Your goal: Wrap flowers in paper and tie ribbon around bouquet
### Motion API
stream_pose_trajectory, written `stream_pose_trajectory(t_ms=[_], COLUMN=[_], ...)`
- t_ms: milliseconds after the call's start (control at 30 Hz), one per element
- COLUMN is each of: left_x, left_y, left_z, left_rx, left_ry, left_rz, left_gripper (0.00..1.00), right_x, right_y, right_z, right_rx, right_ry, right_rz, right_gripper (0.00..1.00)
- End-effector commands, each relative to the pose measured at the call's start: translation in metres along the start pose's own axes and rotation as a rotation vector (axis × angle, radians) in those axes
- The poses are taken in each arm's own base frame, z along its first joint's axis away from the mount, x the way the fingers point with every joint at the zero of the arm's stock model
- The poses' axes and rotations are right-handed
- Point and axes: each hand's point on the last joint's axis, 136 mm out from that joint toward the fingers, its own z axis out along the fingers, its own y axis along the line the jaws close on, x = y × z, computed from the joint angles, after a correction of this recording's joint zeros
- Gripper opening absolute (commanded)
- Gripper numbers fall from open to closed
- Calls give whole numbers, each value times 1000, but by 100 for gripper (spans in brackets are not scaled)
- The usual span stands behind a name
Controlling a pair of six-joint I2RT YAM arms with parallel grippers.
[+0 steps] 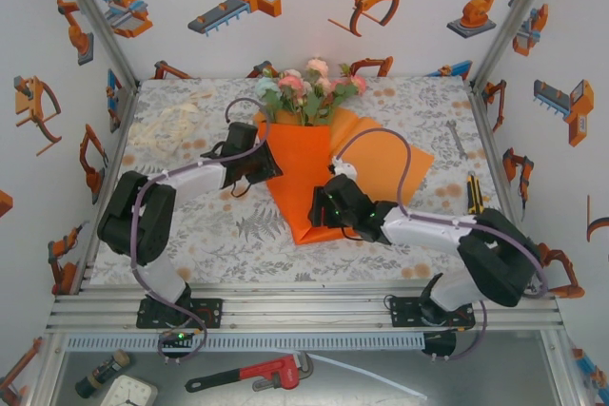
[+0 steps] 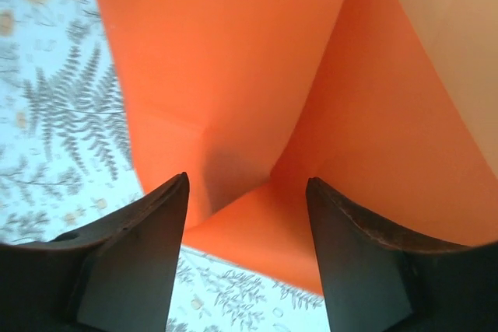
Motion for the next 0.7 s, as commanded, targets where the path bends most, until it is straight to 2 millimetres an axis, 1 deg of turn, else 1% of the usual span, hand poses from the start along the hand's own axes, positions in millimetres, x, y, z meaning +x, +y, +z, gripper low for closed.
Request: stream_pose_trajectory(t_ms=[0,67,100,167,200,233,267,333,367,400,433,467,533,567,633,667], left_x=[-16,-17,-17,-17,-18,-17,-18,-18,-19,-20,-20,-21,-22,-22,-23,-25], left_y=[-11,-11,-11,-12,-11,-10,-9,-5,-2,0,0,0,0,0,5,8], left_z=[5,9,10,13,14,15,14,14,14,14,15,17,22,24,29,30], left_rx=[9,11,13,15,12,5,0,-20,-32,-43,-46,-47,-43,-43,-57,-67], left_ry=[-49,-47,-47,-46,-47,-47,-50,-58,-63,-66,-67,-67,-56,-56,-55,-58], left_rz=[28,28,27,20,18,14,14,13,14,14,19,24,34,40,39,35], left_gripper=[36,36,36,36,36,37,36,37,37,37,37,37,37,37,37,37], right_x=[-6,-4,-5,-7,-7,-7,-7,-9,-10,-10,-10,-9,-7,-4,5,11], right_y=[3,2,6,29,45,68,89,118,130,134,134,129,110,101,84,76], right_z=[-32,-52,-60,-75,-78,-79,-78,-68,-59,-47,-34,-18,9,22,39,43], right_rx=[-16,-8,-16,-104,-171,-273,-355,-433,-455,-441,-404,-361,-275,-251,-206,-186], right_ry=[-68,-94,-106,-128,-123,-107,-83,-38,-15,6,28,49,73,92,143,158], right_rz=[16,14,9,-7,-15,-27,-36,-48,-54,-52,-36,-20,24,35,54,54], right_gripper=[62,62,61,54,51,48,47,43,40,37,35,32,26,25,23,23])
